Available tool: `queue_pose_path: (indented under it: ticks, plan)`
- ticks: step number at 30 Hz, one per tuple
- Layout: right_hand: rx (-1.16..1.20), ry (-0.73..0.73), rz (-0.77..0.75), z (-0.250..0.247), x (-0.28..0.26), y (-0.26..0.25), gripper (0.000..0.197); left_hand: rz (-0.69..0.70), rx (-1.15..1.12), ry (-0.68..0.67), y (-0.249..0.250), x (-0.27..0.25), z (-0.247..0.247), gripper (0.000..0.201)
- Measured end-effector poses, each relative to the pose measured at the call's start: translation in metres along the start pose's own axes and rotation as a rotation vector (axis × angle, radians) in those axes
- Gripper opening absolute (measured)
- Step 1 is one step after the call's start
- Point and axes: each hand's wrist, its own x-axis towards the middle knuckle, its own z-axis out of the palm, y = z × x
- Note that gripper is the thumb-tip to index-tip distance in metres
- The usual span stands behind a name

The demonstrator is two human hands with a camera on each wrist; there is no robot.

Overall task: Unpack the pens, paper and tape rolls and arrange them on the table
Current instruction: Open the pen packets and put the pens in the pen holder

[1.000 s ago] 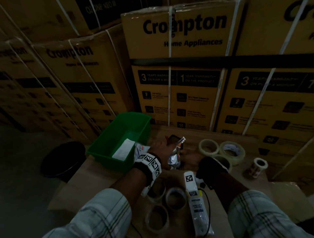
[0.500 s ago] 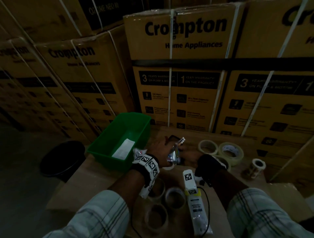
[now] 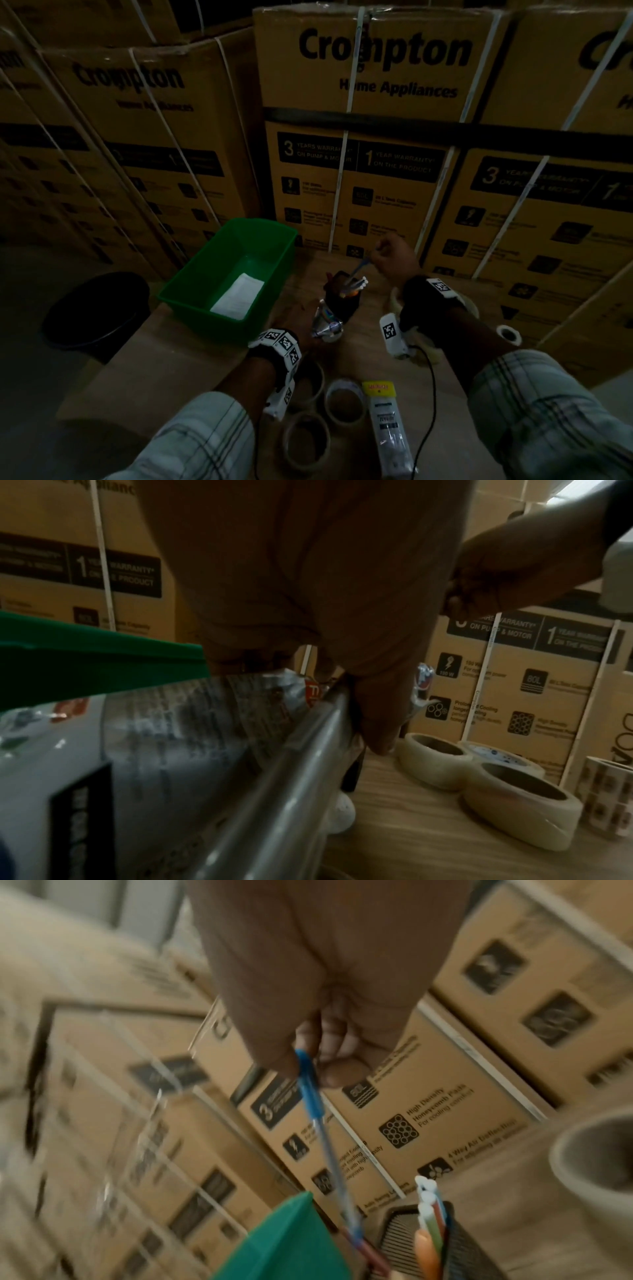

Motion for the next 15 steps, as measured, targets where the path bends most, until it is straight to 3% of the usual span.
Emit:
queue_pose_path:
  ticks: [4, 7, 11, 15]
  plan:
    - [-0.214, 0.071, -0.067, 0.016, 0.004, -0.005, 0.008, 0.025, 0.001, -0.010, -0.003, 0.003, -0.005, 0.085]
    - [-0.255, 0.015, -0.037, 0.036, 0.006, 0.004, 0.009, 0.043, -0.030, 0.002, -0.010, 0.007, -0.005, 0.085]
    - [-0.342, -0.074, 0.011, 0.057, 0.002, 0.012, 0.029, 0.068, -0.035, 0.038, -0.012, 0.007, -0.008, 0.088]
    - [-0.316, -0.124, -0.017, 0.060, -0.006, 0.009, 0.007, 0.062, -0.043, 0.004, -0.010, 0.011, -0.013, 0.094]
